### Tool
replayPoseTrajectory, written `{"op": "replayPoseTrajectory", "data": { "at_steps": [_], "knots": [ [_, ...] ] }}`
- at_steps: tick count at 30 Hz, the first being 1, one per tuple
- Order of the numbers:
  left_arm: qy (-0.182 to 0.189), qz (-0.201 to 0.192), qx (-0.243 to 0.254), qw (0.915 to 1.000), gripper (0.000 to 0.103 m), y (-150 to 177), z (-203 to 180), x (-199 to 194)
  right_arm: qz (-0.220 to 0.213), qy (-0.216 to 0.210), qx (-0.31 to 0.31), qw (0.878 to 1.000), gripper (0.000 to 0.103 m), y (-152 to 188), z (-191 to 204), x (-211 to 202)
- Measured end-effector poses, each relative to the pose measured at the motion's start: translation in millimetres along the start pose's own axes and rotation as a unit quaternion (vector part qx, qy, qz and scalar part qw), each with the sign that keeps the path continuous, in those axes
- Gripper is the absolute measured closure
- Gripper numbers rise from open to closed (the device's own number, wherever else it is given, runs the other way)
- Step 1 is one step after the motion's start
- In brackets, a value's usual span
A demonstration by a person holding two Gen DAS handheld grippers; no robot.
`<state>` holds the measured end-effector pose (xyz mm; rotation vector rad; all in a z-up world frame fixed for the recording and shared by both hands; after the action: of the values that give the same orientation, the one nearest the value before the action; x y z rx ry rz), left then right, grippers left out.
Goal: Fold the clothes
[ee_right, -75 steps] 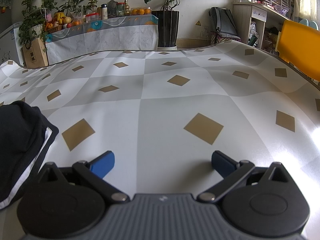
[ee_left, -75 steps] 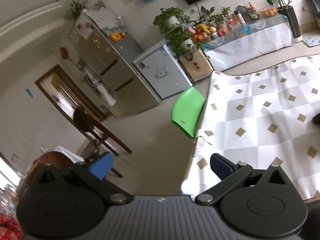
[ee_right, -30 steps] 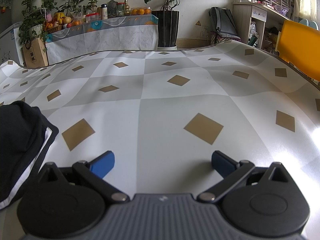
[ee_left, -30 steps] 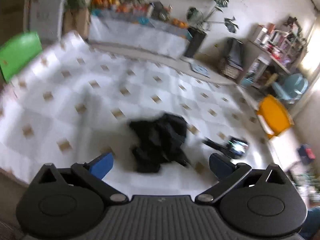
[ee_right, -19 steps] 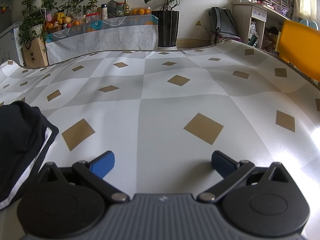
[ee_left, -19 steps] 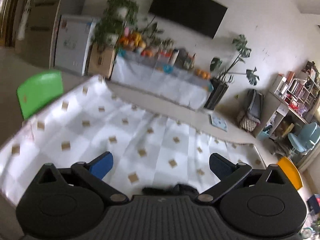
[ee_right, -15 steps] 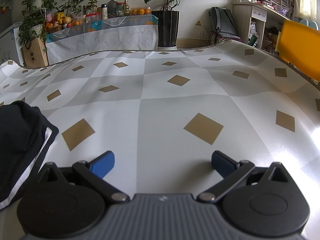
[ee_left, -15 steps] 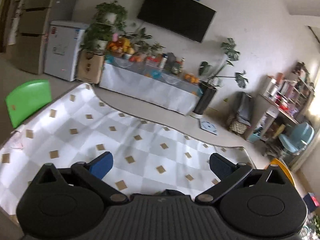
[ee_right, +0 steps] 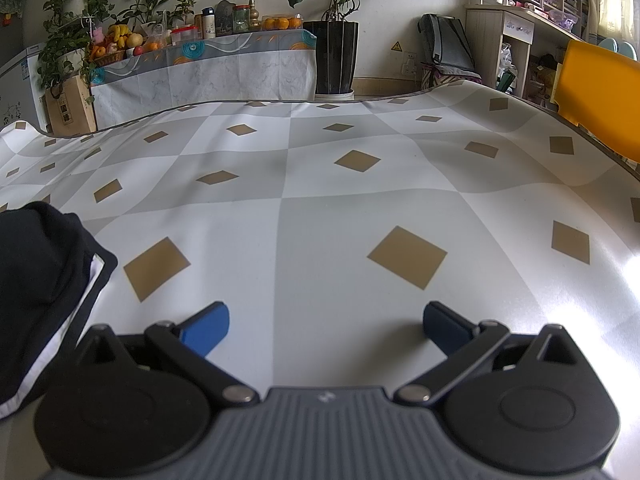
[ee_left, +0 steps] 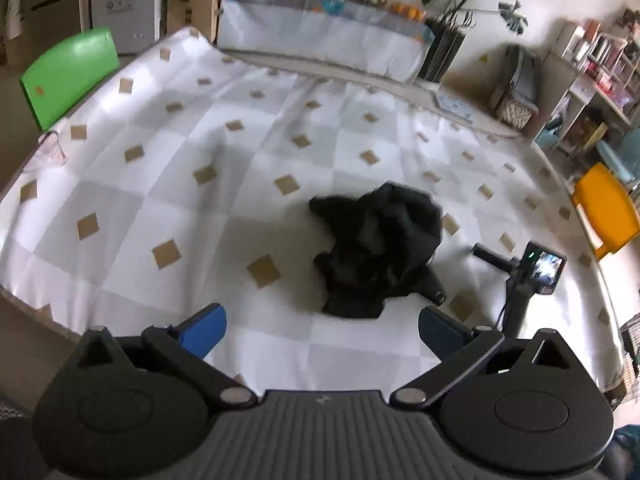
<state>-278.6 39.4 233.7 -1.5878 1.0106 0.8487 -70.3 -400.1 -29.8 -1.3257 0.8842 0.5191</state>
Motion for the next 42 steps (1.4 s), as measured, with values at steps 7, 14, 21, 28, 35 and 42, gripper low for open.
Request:
{"op": "replayPoseTrajectory", "data": {
  "at_steps": [7,14,21,28,35,42],
  "knots": [
    [-0.014,-0.064,0.014,0.9977,0.001,-37,17,-51,0.000,0.000,0.000,1.000,0.000,0,0,0],
    [-0.009,-0.128,0.024,0.9914,0.000,-74,48,-147,0.000,0.000,0.000,1.000,0.000,0,0,0],
    [-0.008,-0.149,-0.002,0.9888,0.000,-72,88,-211,0.000,0.000,0.000,1.000,0.000,0,0,0],
    [0.003,-0.144,-0.003,0.9895,0.000,-71,90,-224,0.000,0.000,0.000,1.000,0.000,0,0,0],
    [0.025,-0.121,-0.023,0.9921,0.000,-70,96,-217,0.000,0.000,0.000,1.000,0.000,0,0,0],
    [0.015,-0.124,-0.002,0.9922,0.000,-66,86,-224,0.000,0.000,0.000,1.000,0.000,0,0,0]
  ]
}}
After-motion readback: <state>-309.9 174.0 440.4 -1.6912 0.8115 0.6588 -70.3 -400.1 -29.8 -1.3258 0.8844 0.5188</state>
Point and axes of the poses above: each gripper's, at about its wrist camera, not at the fingertips, and x roughly the way its jaws point, z to its left, y to its underside, the point moved 3 cm from there along x, roughly the way its jaws point, and after that the axes turned 11 degrees about z, right-handed, at the moved point
